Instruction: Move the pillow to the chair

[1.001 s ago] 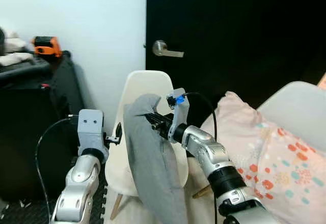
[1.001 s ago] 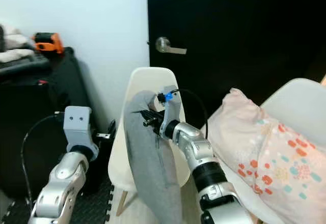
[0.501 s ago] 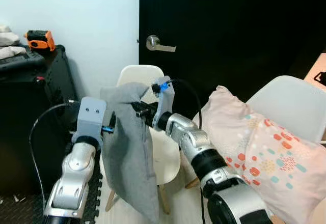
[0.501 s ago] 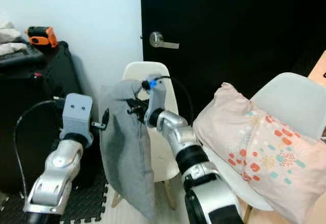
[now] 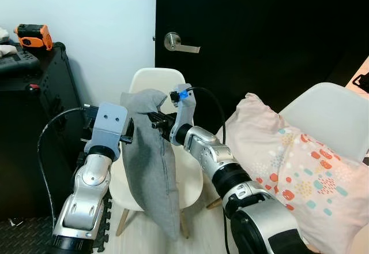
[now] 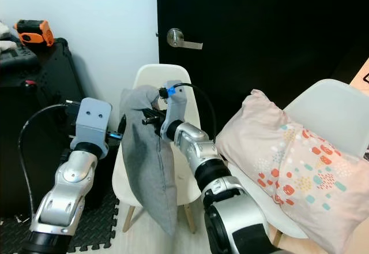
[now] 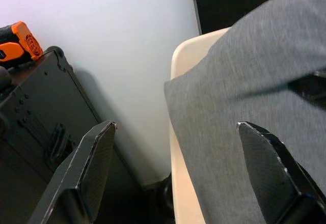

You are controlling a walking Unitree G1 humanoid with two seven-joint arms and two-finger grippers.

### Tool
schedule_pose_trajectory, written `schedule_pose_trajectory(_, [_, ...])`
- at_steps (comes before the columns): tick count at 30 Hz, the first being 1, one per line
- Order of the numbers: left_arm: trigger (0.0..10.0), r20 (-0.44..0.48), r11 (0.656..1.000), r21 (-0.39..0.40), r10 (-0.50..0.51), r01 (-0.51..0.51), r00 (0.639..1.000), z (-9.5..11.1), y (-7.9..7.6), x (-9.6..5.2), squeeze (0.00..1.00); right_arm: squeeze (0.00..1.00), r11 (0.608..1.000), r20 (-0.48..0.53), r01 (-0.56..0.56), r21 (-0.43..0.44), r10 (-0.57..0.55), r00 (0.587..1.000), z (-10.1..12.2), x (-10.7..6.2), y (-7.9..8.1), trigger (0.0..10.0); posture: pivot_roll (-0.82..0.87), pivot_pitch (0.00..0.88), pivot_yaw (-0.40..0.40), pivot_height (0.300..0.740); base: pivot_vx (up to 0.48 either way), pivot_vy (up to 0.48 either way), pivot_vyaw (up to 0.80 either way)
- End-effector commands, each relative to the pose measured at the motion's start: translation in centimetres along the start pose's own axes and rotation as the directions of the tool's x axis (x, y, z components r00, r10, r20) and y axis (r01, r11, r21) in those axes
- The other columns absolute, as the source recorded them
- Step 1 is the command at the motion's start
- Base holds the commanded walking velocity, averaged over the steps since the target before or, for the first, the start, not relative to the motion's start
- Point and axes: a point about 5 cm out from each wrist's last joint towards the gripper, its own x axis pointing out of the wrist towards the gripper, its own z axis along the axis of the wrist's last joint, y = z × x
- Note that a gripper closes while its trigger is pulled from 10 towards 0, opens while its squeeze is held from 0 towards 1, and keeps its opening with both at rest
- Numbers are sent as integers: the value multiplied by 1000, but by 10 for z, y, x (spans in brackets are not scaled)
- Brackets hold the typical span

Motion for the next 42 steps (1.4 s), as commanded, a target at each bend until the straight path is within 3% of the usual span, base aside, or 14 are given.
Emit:
schedule_pose_trajectory(1, [10000,5,1000,29,-8,8,1000,1,-1,2,0,0,1000,92,-15,-17,17,996,20,4,5,10000,39,0,-108,701,0,0,0])
schedule_pose_trajectory(17, [10000,56,1000,2,-4,4,998,21,-5,2,0,0,1000,86,14,-10,-13,996,21,8,6,10000,52,0,-118,646,0,0,0])
schedule_pose_trajectory(42, [10000,81,1000,18,-20,18,996,30,-11,2,0,0,1000,131,-14,8,12,991,37,15,15,10000,64,0,-116,581,0,0,0])
